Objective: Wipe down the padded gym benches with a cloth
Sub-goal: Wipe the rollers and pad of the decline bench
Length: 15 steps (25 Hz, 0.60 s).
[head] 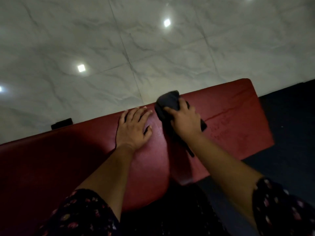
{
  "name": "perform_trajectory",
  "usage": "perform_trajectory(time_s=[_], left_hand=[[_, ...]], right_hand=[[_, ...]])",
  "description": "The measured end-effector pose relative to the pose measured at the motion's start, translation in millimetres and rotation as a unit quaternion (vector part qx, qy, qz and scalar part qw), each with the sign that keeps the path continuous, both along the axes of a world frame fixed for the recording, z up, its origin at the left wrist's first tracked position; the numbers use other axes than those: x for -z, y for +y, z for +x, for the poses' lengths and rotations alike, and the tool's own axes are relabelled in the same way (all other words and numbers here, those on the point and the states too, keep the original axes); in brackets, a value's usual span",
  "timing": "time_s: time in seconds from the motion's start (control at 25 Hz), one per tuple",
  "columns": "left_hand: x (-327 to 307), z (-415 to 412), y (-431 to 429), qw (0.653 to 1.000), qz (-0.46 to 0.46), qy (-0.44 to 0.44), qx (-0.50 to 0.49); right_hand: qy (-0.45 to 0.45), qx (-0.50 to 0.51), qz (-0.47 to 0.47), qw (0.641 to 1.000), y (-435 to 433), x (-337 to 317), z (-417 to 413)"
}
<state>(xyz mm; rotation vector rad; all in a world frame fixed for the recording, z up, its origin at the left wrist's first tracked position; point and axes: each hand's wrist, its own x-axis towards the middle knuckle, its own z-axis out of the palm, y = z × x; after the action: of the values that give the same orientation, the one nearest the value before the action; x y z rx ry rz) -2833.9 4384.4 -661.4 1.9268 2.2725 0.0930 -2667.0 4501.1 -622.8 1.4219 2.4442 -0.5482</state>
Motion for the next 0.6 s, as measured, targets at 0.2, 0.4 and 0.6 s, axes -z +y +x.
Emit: perform_trajectory(time_s=[0.2,0.4,0.6], left_hand=[[1,-1,0,1.000,0.007,0.004,-0.009],[-1,0,0,1.000,-0.004,0.010,-0.010],[-1,1,1,1.000,0.000,0.009,-0.011]], right_hand=[[-0.016,0.023,-0.043,0.999,46,8,-13],[-0.008,0.058,-0.058,0.997,-43,9,87],[-0.038,0.062,-0.110,0.991,-147,1,205]])
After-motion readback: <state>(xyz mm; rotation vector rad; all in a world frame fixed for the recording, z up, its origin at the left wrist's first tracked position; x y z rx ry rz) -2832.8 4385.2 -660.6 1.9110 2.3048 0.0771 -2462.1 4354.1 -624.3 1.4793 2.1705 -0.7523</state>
